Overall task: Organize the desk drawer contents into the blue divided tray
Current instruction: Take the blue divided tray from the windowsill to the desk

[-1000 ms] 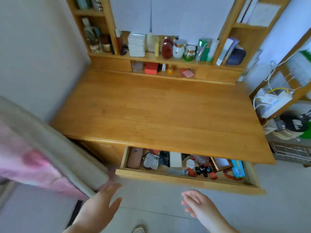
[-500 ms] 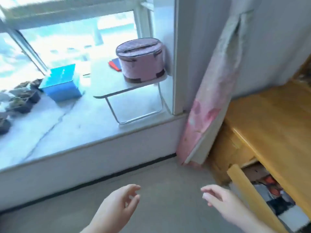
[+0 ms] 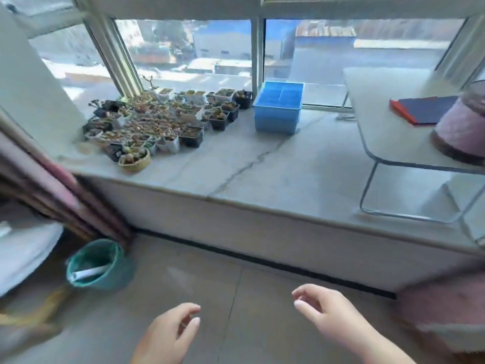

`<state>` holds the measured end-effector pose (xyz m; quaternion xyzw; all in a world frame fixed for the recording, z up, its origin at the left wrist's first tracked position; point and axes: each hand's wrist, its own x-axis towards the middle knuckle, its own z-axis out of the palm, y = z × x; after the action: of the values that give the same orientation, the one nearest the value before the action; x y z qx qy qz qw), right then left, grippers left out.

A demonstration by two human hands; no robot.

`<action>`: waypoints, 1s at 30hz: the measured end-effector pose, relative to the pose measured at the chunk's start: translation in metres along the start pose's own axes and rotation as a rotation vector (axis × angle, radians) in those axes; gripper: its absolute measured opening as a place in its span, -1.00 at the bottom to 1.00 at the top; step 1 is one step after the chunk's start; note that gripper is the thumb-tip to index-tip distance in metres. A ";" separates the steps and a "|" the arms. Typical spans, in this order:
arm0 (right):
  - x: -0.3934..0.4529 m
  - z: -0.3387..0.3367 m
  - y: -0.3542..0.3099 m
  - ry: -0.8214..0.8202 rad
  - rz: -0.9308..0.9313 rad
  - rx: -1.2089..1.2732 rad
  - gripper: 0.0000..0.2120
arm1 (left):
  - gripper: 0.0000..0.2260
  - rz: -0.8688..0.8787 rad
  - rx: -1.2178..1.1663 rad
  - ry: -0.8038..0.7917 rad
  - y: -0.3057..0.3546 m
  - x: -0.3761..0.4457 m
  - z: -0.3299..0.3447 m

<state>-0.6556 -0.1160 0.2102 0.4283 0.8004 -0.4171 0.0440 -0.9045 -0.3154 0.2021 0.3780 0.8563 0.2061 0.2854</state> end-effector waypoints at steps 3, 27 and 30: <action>0.026 0.009 -0.024 -0.033 0.011 0.014 -0.94 | -0.74 -0.001 -0.010 -0.009 -0.015 0.032 -0.020; 0.318 -0.157 -0.040 0.219 0.186 0.208 -0.90 | -0.82 0.160 -0.226 -0.112 0.123 0.450 -0.078; 0.333 -0.145 -0.041 0.252 0.356 0.265 -0.91 | -0.84 0.174 -0.311 -0.180 0.136 0.538 -0.086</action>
<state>-0.8536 0.1905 0.1876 0.6131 0.6499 -0.4474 -0.0398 -1.1847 0.1704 0.1656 0.4191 0.7492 0.3250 0.3968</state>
